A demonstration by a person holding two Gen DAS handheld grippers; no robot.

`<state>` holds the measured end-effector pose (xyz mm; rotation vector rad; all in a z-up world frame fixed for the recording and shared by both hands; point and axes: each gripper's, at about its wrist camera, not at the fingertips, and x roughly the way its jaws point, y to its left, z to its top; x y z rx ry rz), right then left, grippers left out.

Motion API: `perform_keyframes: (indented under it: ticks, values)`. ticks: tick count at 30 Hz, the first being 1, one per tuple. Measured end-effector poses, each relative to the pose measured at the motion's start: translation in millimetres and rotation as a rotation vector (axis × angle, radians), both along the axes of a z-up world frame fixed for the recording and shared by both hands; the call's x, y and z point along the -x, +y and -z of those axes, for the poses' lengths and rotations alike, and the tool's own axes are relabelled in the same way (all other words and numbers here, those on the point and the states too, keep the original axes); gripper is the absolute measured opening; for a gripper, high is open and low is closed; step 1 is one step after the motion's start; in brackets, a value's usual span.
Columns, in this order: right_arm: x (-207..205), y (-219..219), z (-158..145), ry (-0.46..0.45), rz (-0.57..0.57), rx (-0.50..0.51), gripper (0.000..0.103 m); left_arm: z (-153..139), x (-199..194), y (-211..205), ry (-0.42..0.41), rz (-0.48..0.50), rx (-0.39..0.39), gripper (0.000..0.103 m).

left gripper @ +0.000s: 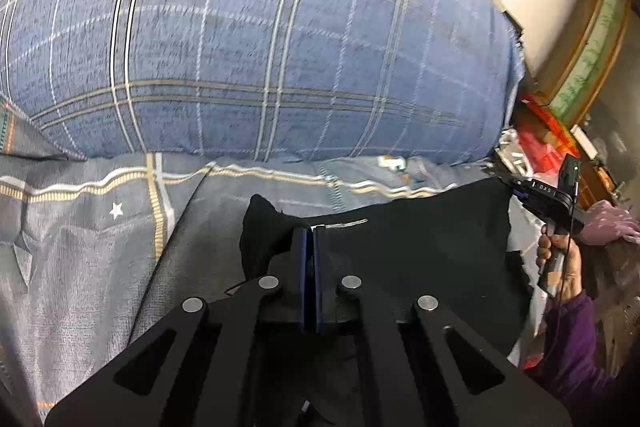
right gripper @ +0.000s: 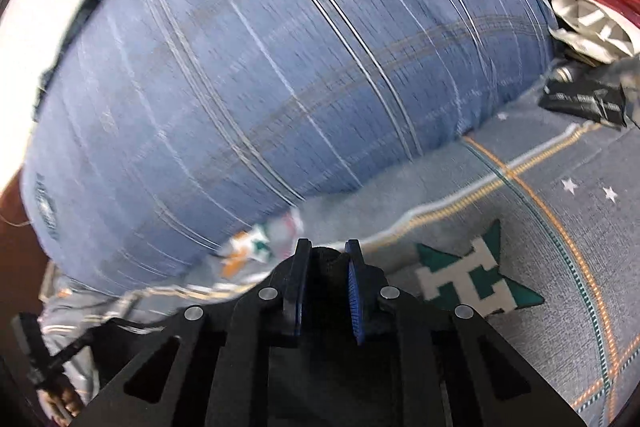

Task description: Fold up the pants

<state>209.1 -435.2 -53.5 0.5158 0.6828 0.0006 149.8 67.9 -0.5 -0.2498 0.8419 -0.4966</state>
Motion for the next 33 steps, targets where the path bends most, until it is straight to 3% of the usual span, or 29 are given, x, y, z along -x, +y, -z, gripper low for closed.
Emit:
perform_keyframes:
  ticks: [7, 14, 19, 27, 33]
  values:
    - [21.2, 4.0, -33.1, -0.158, -0.016, -0.065, 0.016, -15.8, 11.5, -1.4, -0.044, 0.036, 0.063, 0.001]
    - [33.4, -12.7, -32.1, -0.175, -0.015, -0.13, 0.016, -14.7, 16.7, -3.7, -0.065, 0.024, 0.052, 0.001]
    - [50.3, -31.4, -30.9, -0.196, 0.019, -0.163, 0.016, -20.8, 27.5, 2.1, -0.099, 0.026, 0.094, 0.001]
    - [92.0, -65.6, -17.6, -0.221, 0.094, -0.248, 0.016, -39.0, 86.9, 15.5, -0.187, 0.053, 0.125, 0.0]
    - [150.4, -70.8, 2.5, -0.228, 0.117, -0.232, 0.016, -24.4, 153.0, 30.3, -0.178, 0.049, 0.097, 0.0]
